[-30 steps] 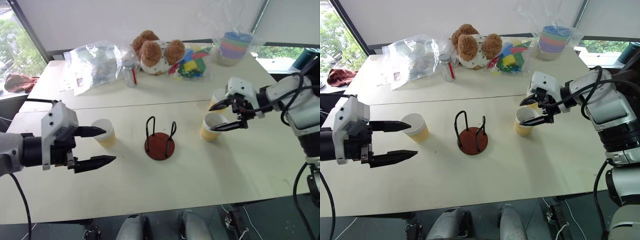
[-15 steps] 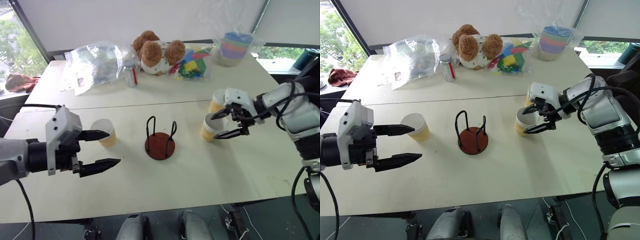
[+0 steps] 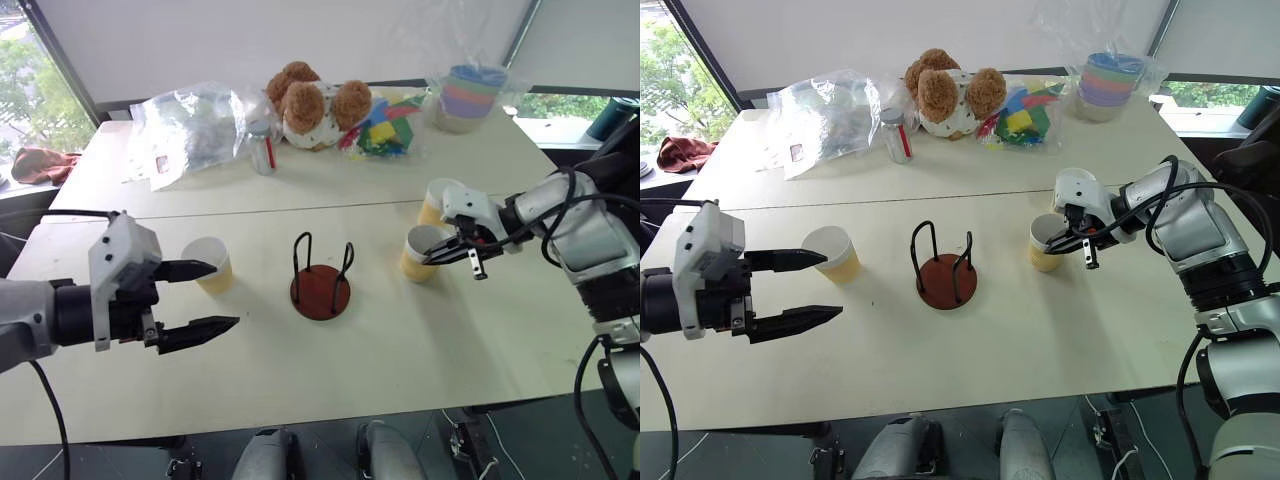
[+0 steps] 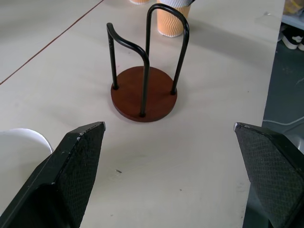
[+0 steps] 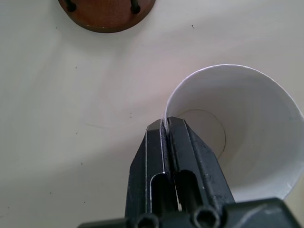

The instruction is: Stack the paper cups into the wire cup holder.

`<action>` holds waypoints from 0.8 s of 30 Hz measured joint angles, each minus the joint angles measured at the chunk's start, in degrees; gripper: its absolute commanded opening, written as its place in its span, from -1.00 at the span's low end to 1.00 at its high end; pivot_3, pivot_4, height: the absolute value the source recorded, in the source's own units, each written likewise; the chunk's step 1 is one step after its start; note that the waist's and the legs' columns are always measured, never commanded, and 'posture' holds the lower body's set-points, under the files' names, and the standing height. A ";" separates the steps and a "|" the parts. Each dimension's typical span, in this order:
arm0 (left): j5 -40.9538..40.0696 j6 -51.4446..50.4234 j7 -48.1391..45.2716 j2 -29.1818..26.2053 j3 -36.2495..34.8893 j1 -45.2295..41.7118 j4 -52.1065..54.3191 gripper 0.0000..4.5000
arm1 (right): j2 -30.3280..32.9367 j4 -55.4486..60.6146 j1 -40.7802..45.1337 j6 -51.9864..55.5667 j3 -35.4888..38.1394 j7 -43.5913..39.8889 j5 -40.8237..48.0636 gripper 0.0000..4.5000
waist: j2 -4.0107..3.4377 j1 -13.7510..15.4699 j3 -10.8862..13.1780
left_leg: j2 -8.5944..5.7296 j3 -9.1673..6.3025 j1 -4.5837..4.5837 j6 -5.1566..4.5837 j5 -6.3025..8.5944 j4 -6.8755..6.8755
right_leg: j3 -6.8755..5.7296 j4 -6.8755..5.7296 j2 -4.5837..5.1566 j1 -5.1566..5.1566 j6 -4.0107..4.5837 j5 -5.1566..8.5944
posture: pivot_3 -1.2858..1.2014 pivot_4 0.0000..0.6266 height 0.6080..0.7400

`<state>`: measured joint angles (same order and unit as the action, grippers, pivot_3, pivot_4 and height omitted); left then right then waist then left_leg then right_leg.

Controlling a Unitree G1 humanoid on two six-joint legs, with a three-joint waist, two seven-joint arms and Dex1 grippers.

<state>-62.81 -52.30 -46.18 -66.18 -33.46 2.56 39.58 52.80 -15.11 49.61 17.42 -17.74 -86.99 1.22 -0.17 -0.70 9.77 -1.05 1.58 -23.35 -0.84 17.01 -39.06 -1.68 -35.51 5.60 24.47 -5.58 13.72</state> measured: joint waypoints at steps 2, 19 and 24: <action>0.56 0.05 -0.21 0.02 0.00 0.02 -0.10 1.00 | -0.17 -0.09 0.78 -1.63 -0.02 -0.43 -0.27 -0.97 | -0.01 -0.05 0.01 | 0.00 0.01 0.00 0.00 0.00 0.00 | 0.00 -0.01 0.00 0.00 0.00 0.00 | 0.03 -0.52 1.00; 5.08 0.39 -2.31 1.59 -0.25 2.28 -0.07 1.00 | -6.20 2.56 25.40 -0.77 -6.83 -5.39 21.45 -0.97 | 0.00 -0.11 0.10 | -0.13 -0.12 0.01 -0.01 0.04 -0.08 | -0.02 -0.39 0.32 0.10 0.01 0.00 | 0.03 -0.52 1.00; 5.01 0.33 -2.10 1.60 -0.25 2.23 -0.02 1.00 | -6.14 5.25 24.60 -0.82 -10.01 -5.41 24.22 -0.97 | -0.02 -0.17 0.10 | -0.05 -0.15 0.01 0.06 0.00 -0.01 | -0.01 -0.50 0.27 0.21 0.01 0.01 | 0.03 -0.52 1.00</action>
<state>-57.81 -51.97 -48.28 -64.58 -33.72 4.78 39.56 46.66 -9.85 74.21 16.61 -27.75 -92.41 25.44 -0.19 -0.87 9.88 -1.10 1.43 -23.34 -0.78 17.01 -39.07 -1.69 -36.00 5.88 24.68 -5.57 13.73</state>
